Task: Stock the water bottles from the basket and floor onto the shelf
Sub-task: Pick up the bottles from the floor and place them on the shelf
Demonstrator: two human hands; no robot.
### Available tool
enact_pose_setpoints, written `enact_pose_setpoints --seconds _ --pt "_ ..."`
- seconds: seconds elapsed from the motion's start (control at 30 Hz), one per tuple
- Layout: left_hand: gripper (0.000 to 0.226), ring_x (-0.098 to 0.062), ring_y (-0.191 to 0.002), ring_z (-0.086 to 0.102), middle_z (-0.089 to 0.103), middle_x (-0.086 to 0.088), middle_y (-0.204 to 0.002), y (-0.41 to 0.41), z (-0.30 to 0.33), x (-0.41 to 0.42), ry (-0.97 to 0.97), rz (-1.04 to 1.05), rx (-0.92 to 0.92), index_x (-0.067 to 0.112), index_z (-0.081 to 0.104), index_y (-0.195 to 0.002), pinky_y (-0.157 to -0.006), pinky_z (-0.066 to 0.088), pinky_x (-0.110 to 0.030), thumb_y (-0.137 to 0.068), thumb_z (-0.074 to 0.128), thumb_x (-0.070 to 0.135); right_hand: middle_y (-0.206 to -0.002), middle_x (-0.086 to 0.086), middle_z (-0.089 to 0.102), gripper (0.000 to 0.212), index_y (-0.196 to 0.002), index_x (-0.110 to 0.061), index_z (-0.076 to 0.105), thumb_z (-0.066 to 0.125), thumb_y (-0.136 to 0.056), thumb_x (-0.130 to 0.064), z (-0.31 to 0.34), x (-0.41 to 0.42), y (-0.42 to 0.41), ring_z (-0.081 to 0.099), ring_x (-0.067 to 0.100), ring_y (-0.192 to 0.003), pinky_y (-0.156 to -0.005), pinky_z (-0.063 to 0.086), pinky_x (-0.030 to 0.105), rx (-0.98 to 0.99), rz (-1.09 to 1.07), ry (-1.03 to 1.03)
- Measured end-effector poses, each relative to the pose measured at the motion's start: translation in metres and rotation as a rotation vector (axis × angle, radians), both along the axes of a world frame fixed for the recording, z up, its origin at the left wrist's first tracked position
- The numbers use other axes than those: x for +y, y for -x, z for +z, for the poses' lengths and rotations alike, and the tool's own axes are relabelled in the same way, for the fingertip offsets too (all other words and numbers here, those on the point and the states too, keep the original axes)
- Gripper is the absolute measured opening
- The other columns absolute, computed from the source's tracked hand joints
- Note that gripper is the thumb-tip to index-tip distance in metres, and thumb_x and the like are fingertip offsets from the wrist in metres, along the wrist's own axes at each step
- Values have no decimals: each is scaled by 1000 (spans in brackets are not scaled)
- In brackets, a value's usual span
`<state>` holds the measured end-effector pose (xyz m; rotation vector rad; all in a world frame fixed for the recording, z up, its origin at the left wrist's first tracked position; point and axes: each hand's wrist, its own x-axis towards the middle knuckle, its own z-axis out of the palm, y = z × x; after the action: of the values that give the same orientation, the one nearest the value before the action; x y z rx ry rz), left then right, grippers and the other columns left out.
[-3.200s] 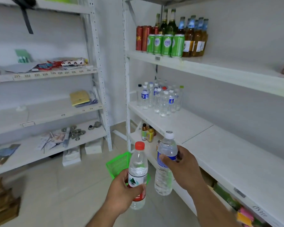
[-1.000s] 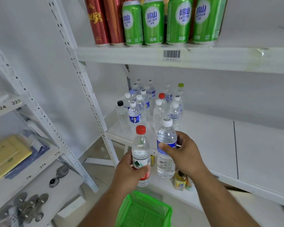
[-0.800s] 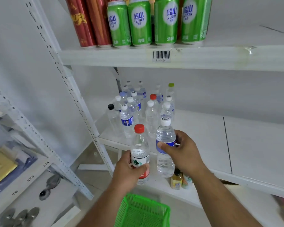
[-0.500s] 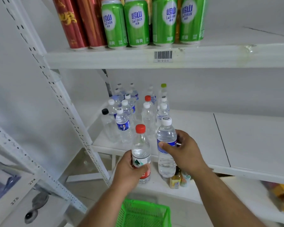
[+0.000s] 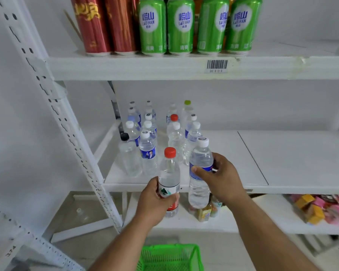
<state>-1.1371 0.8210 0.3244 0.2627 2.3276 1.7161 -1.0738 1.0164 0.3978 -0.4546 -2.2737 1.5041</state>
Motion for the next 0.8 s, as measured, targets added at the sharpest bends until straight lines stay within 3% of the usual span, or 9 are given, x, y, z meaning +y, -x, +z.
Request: enact_pose_setpoints --seconds 0.1,0.2,0.3,0.43,0.5,0.6,0.8 --pt "55 -1 -96 69 73 14 -106 6 0 2 -5 -27 0 29 60 -116 -91 57 -34 -69 85 16 -103 -20 70 38 -114 -35 62 79 -81 -30 0 -2 1 66 1 -95 -84 55 25 1 -29 -16" --pt "59 8 -95 64 68 21 -105 12 3 9 -14 -30 10 36 53 -116 -82 52 -16 -72 85 14 -98 -22 70 32 -109 -39 64 78 -81 -31 -1 1 5 64 -2 -92 -80 54 24 27 -52 -41" --pt "53 9 -92 64 68 22 -101 21 4 14 10 -48 8 40 55 -110 -82 53 -19 -72 85 17 -100 -21 70 34 -112 -37 64 77 -82 -33 -2 6 11 63 -1 -92 -80 53 25 18 -67 -56" --pt "53 7 -96 61 66 21 -101 30 4 22 19 -56 -5 33 55 -115 -69 45 -8 -75 83 13 -105 -19 70 40 -117 -36 63 77 -81 -37 -8 15 19 64 3 -97 -83 54 28 -24 -80 -63" --pt "53 8 -95 60 65 21 -103 36 3 26 23 -49 -4 31 55 -117 -69 44 -8 -75 83 13 -106 -18 69 42 -119 -34 63 78 -80 -37 -11 20 24 65 4 -98 -84 54 28 -36 -92 -56" --pt "54 5 -97 61 65 21 -103 45 0 33 46 -35 -4 32 55 -117 -77 49 -16 -74 83 14 -106 -18 69 43 -119 -34 62 79 -80 -36 -15 27 31 64 5 -98 -83 54 27 -54 -102 -52" --pt "55 8 -94 60 64 22 -102 64 1 48 48 -29 -9 33 53 -120 -70 43 -7 -76 80 13 -103 -20 68 40 -116 -34 62 79 -80 -32 -18 40 47 64 2 -96 -77 48 18 -66 -99 -18"
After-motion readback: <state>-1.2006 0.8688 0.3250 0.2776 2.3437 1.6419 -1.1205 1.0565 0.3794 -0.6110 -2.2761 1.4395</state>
